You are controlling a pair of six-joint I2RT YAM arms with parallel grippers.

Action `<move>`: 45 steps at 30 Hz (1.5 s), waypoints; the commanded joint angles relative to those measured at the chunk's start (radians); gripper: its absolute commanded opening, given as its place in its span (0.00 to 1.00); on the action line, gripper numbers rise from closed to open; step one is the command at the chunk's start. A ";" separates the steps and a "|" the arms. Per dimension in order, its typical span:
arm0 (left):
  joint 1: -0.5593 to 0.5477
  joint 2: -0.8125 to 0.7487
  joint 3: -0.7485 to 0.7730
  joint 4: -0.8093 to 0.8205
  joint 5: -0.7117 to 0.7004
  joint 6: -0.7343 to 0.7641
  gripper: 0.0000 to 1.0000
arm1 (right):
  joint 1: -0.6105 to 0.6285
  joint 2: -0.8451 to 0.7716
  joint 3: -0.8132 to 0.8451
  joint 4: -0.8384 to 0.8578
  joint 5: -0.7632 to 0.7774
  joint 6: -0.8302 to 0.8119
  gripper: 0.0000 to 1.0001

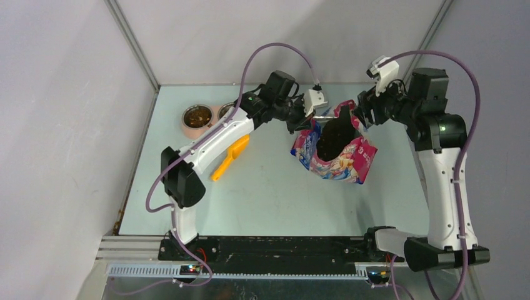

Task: Serve the pet food
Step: Close the pet food bag at the center of the board.

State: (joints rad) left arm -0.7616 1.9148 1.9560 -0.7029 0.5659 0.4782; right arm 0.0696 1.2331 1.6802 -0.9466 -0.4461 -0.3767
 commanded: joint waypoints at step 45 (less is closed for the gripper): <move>0.120 -0.154 -0.187 0.190 -0.232 -0.097 0.00 | -0.197 -0.233 -0.171 -0.342 -0.200 -0.594 0.68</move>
State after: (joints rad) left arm -0.6651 1.8172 1.7748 -0.5240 0.4129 0.3660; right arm -0.1219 0.9943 1.5169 -1.1873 -0.6010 -0.8818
